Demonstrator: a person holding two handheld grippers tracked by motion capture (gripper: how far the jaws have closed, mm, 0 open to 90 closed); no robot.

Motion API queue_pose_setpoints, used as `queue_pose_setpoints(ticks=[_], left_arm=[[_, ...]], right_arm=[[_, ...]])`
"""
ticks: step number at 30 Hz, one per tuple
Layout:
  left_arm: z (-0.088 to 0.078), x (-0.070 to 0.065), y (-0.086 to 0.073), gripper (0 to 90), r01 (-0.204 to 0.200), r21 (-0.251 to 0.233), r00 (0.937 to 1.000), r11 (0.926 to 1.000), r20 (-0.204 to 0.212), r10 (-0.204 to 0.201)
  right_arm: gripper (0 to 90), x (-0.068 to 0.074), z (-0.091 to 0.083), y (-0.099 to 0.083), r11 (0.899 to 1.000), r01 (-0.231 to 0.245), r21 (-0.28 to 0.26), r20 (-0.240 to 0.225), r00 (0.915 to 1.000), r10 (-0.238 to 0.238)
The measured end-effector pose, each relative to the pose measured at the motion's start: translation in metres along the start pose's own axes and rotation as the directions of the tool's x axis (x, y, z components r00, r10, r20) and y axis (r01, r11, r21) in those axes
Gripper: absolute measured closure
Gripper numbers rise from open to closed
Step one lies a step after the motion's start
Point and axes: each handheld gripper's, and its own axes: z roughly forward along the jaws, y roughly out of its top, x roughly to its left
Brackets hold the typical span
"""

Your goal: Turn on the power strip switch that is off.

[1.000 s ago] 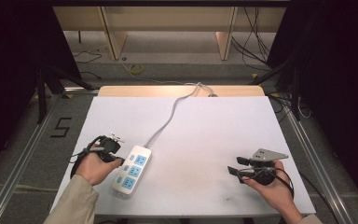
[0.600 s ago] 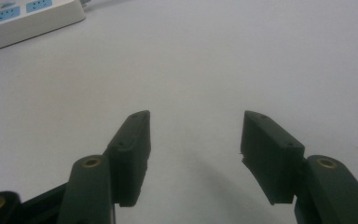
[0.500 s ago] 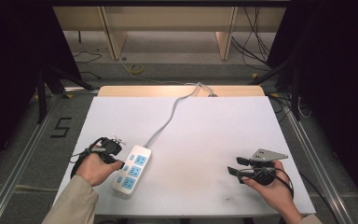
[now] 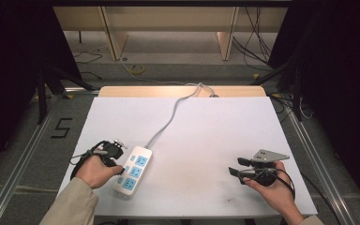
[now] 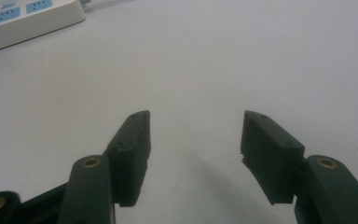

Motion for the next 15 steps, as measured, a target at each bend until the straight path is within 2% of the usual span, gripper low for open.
queue_pose_setpoints(ticks=[7, 15], left_arm=[[0.0004, -0.0027, -0.0002, 89.5, 0.003, 0.014, 1.0, 0.9999, 0.002, -0.003], [0.0017, -0.0037, -0.0024, 89.6, 0.05, 0.037, 0.9987, 0.998, -0.007, -0.05]], right_arm=[[43.6, 0.0002, 0.0, 0.0, 1.0, 0.0, 0.0, 0.0, 1.0, 0.0], [43.6, 0.0001, -0.0001, 0.0001, 1.0, 0.001, -0.002, 0.0, 1.0, -0.001]])
